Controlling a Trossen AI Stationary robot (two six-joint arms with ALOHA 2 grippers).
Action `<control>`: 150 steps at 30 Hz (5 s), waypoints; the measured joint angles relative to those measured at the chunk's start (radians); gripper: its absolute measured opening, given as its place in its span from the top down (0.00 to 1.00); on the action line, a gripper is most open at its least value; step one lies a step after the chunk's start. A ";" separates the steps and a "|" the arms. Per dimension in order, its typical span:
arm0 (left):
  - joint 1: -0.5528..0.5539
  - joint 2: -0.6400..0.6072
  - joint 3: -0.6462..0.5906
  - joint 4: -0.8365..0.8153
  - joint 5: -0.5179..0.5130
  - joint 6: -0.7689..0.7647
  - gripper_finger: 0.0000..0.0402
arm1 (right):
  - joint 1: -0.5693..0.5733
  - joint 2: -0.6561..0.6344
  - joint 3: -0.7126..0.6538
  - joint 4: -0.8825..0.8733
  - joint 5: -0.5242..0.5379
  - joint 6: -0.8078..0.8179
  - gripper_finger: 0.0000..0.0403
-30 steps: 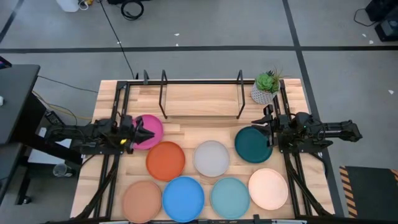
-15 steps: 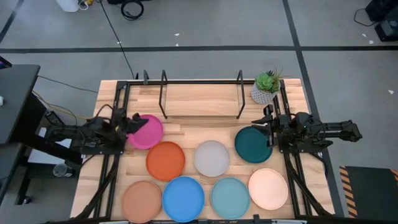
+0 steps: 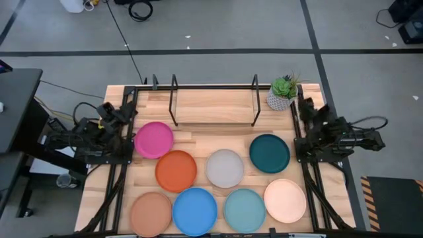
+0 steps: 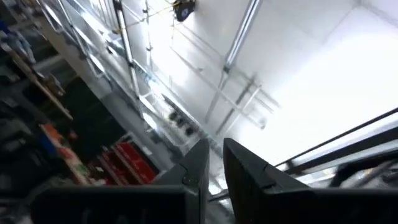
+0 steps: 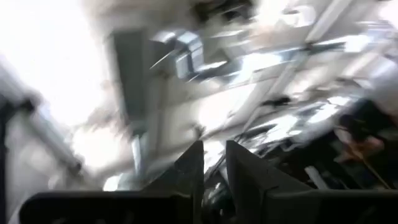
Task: Place and stack plates onto a shelf
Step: Put the green plate on the shelf
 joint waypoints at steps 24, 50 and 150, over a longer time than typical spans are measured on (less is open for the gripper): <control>-0.001 0.478 0.601 -0.665 -0.001 0.088 0.50 | 0.000 0.773 0.815 -1.790 -0.449 0.216 0.85; 0.000 0.479 0.601 -0.695 0.109 0.045 0.53 | -0.075 1.121 0.907 -1.987 -0.576 0.023 0.31; 0.003 0.492 0.602 -0.633 0.142 0.088 0.53 | -0.535 1.693 1.827 -2.262 -0.647 0.125 0.96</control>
